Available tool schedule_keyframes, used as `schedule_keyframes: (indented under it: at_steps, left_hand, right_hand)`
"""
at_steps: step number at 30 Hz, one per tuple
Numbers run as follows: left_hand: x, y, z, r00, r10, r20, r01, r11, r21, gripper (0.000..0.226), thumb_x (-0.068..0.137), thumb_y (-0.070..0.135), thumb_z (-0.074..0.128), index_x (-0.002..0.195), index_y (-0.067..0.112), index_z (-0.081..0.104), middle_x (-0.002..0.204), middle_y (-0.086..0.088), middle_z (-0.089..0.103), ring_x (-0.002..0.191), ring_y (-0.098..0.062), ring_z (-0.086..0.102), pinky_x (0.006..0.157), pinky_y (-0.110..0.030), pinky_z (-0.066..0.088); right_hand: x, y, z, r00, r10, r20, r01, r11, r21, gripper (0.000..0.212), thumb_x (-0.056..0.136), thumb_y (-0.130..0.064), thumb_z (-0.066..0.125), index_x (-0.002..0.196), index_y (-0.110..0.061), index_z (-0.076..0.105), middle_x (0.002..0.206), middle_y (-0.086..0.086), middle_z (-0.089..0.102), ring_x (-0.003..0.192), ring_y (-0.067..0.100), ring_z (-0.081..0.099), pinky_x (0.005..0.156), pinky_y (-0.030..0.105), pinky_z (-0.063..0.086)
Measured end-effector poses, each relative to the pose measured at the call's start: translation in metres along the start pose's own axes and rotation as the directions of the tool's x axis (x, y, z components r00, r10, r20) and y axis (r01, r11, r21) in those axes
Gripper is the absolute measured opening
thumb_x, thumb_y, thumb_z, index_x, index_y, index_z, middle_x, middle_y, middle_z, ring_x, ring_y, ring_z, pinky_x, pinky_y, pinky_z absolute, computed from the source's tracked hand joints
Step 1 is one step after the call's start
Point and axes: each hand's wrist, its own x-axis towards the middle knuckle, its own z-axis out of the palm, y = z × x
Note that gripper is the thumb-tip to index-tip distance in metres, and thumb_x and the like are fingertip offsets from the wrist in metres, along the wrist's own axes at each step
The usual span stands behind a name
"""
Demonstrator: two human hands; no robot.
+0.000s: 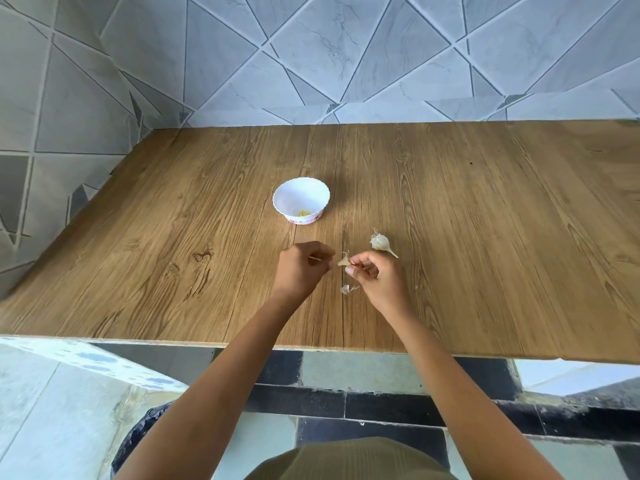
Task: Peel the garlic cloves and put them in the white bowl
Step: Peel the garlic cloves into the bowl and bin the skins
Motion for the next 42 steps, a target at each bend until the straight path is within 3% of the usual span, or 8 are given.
schedule_keyframes:
  at_steps: [5, 14, 20, 24, 28, 32, 37, 42]
  left_hand:
    - [-0.001, 0.007, -0.001, 0.983, -0.115, 0.143, 0.136, 0.979, -0.154, 0.007, 0.081, 0.011, 0.073, 0.083, 0.018, 0.071, 0.075, -0.009, 0.07, 0.066, -0.016, 0.064, 0.072, -0.035, 0.057]
    - [0.002, 0.007, -0.004, 0.947, -0.171, 0.271, 0.244, 0.934, -0.261, 0.013, 0.082, -0.001, 0.069, 0.09, 0.008, 0.07, 0.073, -0.004, 0.066, 0.066, -0.009, 0.062, 0.064, -0.019, 0.054]
    - [0.005, -0.002, -0.005, 0.965, -0.163, 0.204, 0.2, 0.964, -0.176, 0.019, 0.083, 0.001, 0.068, 0.097, 0.014, 0.07, 0.073, -0.006, 0.063, 0.066, -0.014, 0.059, 0.064, -0.025, 0.049]
    - [0.004, 0.0, -0.005, 0.96, -0.183, 0.21, 0.23, 0.946, -0.227, 0.02, 0.081, 0.0, 0.069, 0.092, 0.017, 0.07, 0.077, -0.002, 0.062, 0.071, -0.011, 0.059, 0.069, -0.026, 0.053]
    - [0.003, 0.001, -0.007, 0.959, -0.196, 0.204, 0.245, 0.936, -0.253, 0.022, 0.081, -0.005, 0.067, 0.093, 0.013, 0.069, 0.075, 0.001, 0.065, 0.067, -0.006, 0.062, 0.061, -0.015, 0.049]
    - [0.003, -0.002, -0.011, 0.957, -0.207, 0.204, 0.264, 0.913, -0.311, 0.021, 0.08, -0.002, 0.07, 0.098, 0.007, 0.066, 0.076, -0.008, 0.067, 0.069, -0.012, 0.064, 0.064, -0.021, 0.053]
    - [0.001, -0.008, -0.015, 0.964, -0.203, 0.174, 0.252, 0.907, -0.338, 0.016, 0.078, -0.005, 0.07, 0.088, 0.006, 0.067, 0.084, -0.008, 0.069, 0.075, -0.012, 0.065, 0.074, -0.028, 0.055]
    - [0.018, -0.026, -0.03, 0.961, -0.24, -0.14, 0.232, 0.97, -0.069, 0.011, 0.075, 0.004, 0.074, 0.081, 0.012, 0.069, 0.078, 0.002, 0.068, 0.072, -0.01, 0.062, 0.073, -0.023, 0.051]
  right_hand:
    - [0.0, -0.002, 0.0, 1.0, 0.018, 0.0, -0.018, 0.999, 0.046, 0.009, 0.078, -0.003, 0.074, 0.084, -0.003, 0.068, 0.075, -0.002, 0.063, 0.062, -0.005, 0.058, 0.055, 0.007, 0.043]
    - [-0.001, -0.006, -0.005, 0.999, -0.004, 0.037, 0.004, 1.0, 0.01, 0.007, 0.085, -0.005, 0.067, 0.091, -0.006, 0.071, 0.081, -0.004, 0.068, 0.071, 0.006, 0.061, 0.062, 0.011, 0.047]
    - [-0.007, -0.003, -0.008, 0.983, -0.156, -0.091, 0.134, 0.967, -0.217, 0.009, 0.076, -0.014, 0.077, 0.072, -0.011, 0.07, 0.07, -0.003, 0.068, 0.062, 0.013, 0.062, 0.054, 0.037, 0.052]
    - [-0.006, -0.003, -0.006, 0.968, -0.203, -0.144, 0.155, 0.944, -0.292, 0.026, 0.076, -0.02, 0.077, 0.063, -0.013, 0.056, 0.064, -0.002, 0.059, 0.06, 0.018, 0.055, 0.052, 0.035, 0.048]
    - [-0.012, -0.004, -0.005, 0.955, -0.28, -0.098, 0.228, 0.903, -0.365, 0.009, 0.08, -0.008, 0.07, 0.078, -0.008, 0.062, 0.076, 0.004, 0.064, 0.068, 0.024, 0.06, 0.06, 0.034, 0.05]
    - [-0.021, -0.002, -0.006, 0.96, -0.28, -0.008, 0.25, 0.869, -0.427, 0.034, 0.071, 0.008, 0.065, 0.102, -0.006, 0.067, 0.084, 0.004, 0.067, 0.074, 0.021, 0.064, 0.069, 0.037, 0.053]
    - [-0.032, 0.002, -0.005, 0.966, -0.257, 0.01, 0.226, 0.831, -0.508, 0.03, 0.083, -0.013, 0.061, 0.111, -0.003, 0.065, 0.106, 0.01, 0.069, 0.101, 0.028, 0.065, 0.09, 0.043, 0.05]
    - [-0.038, 0.009, -0.003, 0.984, -0.159, 0.076, 0.174, 0.801, -0.573, 0.045, 0.089, -0.031, 0.042, 0.116, -0.002, 0.063, 0.119, 0.014, 0.064, 0.115, 0.03, 0.058, 0.099, 0.047, 0.045]
